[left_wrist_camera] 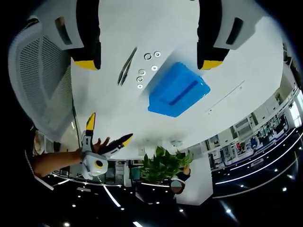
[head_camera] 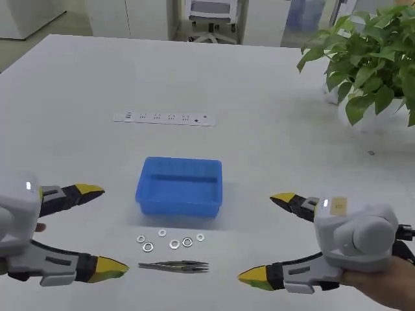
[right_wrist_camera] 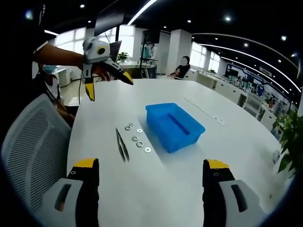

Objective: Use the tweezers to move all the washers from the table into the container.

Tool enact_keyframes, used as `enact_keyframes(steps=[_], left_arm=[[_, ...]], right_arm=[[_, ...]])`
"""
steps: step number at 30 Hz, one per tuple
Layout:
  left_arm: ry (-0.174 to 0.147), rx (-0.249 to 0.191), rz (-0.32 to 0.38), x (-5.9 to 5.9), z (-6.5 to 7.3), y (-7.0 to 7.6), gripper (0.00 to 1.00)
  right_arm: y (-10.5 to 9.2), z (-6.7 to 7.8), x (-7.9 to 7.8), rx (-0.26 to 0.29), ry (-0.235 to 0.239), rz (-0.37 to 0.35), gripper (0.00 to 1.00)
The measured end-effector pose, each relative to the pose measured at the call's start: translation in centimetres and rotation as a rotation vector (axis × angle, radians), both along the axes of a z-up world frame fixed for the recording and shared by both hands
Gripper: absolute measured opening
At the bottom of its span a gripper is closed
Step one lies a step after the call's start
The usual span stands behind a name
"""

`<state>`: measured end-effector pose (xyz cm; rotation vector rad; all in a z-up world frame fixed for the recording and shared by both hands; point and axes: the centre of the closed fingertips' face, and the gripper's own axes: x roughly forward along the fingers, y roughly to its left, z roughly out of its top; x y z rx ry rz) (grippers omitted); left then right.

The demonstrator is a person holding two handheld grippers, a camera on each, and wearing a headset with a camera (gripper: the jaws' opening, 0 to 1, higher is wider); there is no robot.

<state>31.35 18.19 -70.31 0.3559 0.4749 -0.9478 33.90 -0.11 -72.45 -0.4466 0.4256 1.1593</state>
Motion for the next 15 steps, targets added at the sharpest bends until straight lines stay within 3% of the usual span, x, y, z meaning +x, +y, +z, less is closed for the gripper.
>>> enact_keyframes(steps=[15], left_arm=[[0.035, 0.076, -0.069, -0.6, -2.1, -0.8, 0.77]], right_arm=[[1.6, -1.4, -0.6, -0.063, 0.003, 0.105, 0.81]])
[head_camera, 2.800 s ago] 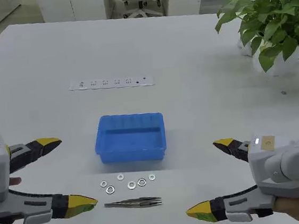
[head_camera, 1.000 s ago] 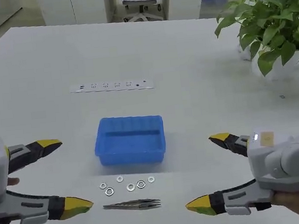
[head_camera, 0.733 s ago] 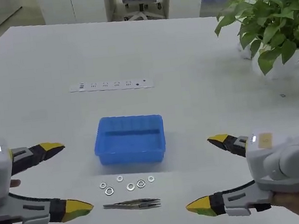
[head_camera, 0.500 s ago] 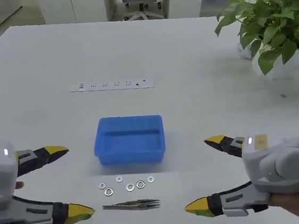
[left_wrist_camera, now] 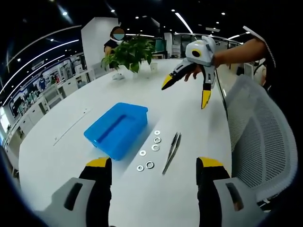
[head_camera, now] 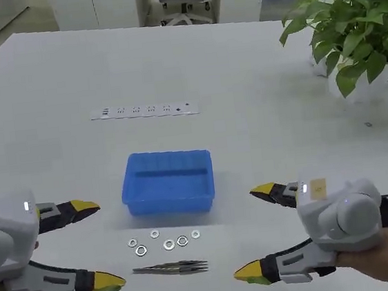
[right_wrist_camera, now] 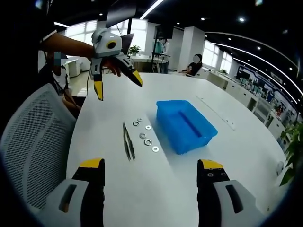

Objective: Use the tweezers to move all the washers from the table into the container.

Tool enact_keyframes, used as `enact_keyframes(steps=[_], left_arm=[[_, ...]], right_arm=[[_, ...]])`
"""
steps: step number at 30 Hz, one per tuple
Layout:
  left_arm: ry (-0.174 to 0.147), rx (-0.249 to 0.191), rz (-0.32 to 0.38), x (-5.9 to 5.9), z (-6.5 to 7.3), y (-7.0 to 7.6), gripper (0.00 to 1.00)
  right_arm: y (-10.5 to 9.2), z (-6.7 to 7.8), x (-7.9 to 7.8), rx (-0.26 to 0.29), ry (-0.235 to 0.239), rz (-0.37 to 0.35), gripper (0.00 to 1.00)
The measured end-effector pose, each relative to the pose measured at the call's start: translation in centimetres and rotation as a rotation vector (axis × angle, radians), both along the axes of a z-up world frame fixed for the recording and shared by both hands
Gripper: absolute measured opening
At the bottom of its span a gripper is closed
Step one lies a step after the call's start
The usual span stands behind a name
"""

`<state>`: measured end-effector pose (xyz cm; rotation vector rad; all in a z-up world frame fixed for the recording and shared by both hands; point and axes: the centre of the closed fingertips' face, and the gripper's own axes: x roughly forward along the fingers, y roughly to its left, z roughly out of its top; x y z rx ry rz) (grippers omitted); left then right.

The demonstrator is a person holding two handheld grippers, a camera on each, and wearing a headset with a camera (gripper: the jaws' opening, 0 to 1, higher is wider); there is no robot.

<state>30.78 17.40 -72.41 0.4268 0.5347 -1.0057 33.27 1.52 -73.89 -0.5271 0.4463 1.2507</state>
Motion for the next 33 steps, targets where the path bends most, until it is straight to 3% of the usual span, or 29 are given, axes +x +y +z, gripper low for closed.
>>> enact_keyframes(steps=[14, 33], left_arm=[[0.040, 0.074, -0.105, -0.6, -2.4, -1.4, 0.58], [0.089, 0.184, -0.225, -0.7, -5.3, -2.4, 0.36]], right_arm=[[2.0, -2.0, -0.9, -0.073, 0.010, 0.132, 0.65], [5.1, -4.8, -2.0, -0.170, 0.037, 0.292, 0.35]])
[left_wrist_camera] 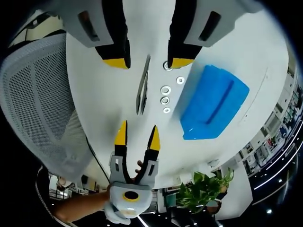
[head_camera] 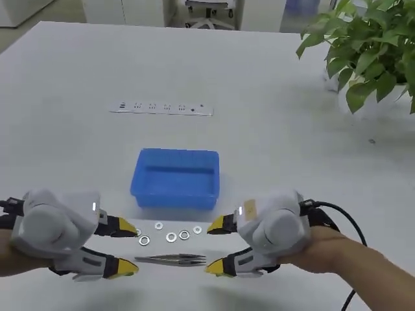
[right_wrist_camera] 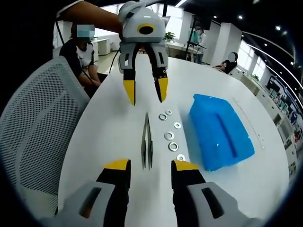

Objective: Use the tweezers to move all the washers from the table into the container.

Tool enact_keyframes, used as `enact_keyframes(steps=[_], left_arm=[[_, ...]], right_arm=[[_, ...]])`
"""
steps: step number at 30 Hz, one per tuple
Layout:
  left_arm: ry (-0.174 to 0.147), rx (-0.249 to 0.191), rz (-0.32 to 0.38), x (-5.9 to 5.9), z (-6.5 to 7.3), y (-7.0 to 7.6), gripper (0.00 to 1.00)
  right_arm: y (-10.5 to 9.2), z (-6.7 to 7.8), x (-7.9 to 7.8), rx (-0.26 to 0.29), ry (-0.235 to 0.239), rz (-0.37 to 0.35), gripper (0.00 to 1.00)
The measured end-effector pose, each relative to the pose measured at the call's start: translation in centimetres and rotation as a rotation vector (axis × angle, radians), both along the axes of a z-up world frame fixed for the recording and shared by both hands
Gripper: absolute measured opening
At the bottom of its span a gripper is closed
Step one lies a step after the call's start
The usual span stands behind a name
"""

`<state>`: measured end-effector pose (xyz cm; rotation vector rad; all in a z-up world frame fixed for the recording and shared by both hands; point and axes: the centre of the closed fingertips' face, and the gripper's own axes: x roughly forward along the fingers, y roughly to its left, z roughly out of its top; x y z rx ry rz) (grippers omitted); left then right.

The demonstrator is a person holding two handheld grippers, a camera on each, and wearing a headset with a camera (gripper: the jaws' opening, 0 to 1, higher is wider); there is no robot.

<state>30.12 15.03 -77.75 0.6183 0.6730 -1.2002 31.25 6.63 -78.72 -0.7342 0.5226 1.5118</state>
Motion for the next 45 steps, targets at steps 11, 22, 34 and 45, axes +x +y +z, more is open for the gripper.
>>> enact_keyframes(steps=[11, 22, 34, 45], left_arm=[[0.024, 0.049, -0.054, 0.0, -1.5, 0.2, 0.25], [0.037, 0.084, -0.093, 0.4, -2.5, -0.1, 0.17], [0.063, 0.101, -0.123, 0.0, -3.4, -0.5, 0.12], [0.075, 0.107, -0.135, -0.2, -3.7, -0.6, 0.06]], right_arm=[[1.5, -1.2, -0.5, -0.038, 0.022, 0.051, 0.25], [2.4, -2.1, -0.6, -0.062, 0.047, 0.061, 0.18], [2.2, -2.9, -0.8, -0.101, 0.038, 0.078, 0.14], [2.3, -2.9, -0.9, -0.099, 0.046, 0.072, 0.11]])
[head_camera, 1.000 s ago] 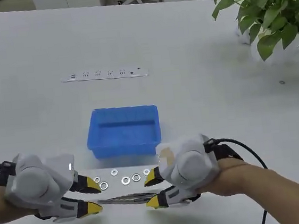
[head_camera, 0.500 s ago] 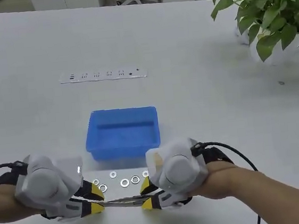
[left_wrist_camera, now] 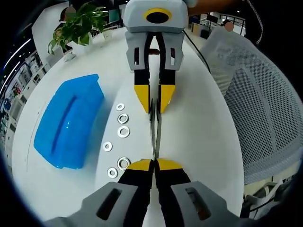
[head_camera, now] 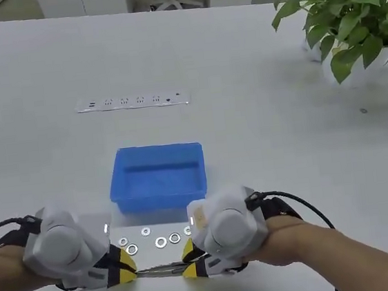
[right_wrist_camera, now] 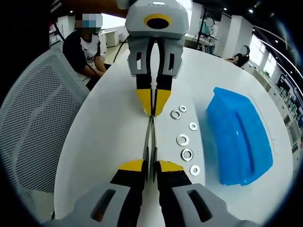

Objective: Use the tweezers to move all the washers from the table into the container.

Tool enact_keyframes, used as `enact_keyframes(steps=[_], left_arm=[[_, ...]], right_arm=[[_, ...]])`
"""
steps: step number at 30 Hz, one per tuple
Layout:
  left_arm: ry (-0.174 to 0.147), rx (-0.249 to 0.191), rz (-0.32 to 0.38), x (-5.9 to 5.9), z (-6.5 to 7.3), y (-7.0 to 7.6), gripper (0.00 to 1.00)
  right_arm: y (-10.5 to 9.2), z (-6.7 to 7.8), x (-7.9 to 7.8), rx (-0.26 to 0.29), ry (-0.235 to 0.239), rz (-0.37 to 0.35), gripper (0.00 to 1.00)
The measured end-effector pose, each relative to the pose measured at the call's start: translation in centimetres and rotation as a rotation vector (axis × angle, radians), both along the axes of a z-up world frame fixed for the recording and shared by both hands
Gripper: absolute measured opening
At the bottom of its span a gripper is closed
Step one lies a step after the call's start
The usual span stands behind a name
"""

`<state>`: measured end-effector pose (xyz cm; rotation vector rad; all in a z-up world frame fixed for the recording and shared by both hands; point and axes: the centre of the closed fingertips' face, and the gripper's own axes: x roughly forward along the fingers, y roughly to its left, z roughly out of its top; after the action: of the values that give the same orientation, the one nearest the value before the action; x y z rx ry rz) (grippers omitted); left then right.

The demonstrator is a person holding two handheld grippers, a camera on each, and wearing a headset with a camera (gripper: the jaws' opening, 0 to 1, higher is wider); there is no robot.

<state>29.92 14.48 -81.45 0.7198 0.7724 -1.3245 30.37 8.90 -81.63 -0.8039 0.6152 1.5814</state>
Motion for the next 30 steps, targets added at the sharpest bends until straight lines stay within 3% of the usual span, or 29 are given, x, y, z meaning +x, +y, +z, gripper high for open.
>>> enact_keyframes(steps=[17, 30], left_arm=[[-0.020, -0.003, 0.013, 0.0, 1.3, 0.2, 0.06], [-0.043, -0.019, 0.002, 0.0, 4.0, -0.6, 0.06]], right_arm=[[0.3, 0.2, 0.0, -0.005, -0.019, 0.011, 0.12], [1.0, 0.4, 0.0, 0.007, -0.026, 0.015, 0.13]])
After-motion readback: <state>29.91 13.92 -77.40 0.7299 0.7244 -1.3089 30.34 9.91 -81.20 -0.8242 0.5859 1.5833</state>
